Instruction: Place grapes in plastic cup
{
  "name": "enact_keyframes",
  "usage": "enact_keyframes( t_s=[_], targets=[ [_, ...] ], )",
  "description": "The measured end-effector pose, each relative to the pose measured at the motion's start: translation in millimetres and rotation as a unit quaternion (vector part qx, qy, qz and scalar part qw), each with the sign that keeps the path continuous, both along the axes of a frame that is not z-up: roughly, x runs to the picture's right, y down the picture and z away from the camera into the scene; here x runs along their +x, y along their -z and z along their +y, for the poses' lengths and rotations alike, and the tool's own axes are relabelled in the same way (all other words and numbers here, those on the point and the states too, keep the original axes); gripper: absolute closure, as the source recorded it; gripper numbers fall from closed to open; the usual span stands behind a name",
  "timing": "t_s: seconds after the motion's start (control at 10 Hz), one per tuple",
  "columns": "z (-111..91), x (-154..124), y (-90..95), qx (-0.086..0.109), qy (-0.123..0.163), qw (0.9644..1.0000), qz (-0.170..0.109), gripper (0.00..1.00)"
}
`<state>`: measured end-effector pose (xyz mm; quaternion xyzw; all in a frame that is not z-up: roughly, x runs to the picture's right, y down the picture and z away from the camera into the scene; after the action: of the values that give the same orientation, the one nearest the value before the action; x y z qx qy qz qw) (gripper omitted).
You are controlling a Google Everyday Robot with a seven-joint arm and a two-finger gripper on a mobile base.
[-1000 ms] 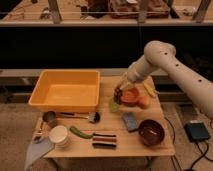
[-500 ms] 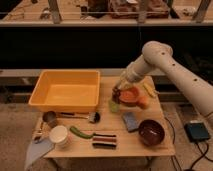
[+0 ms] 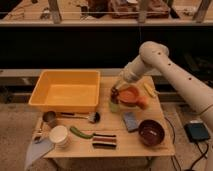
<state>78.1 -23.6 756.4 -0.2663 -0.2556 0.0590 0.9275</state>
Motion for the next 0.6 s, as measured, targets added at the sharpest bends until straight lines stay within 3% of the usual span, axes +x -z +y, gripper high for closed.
enact_keyframes(
  t_s=[0.5, 0.6],
  targets=[
    [-2.5, 3.2, -7.9, 0.0, -0.001, 1.0, 0.007, 0.22],
    [-2.7, 5.0, -8.3, 0.0, -0.002, 1.0, 0.008, 0.2]
  ],
)
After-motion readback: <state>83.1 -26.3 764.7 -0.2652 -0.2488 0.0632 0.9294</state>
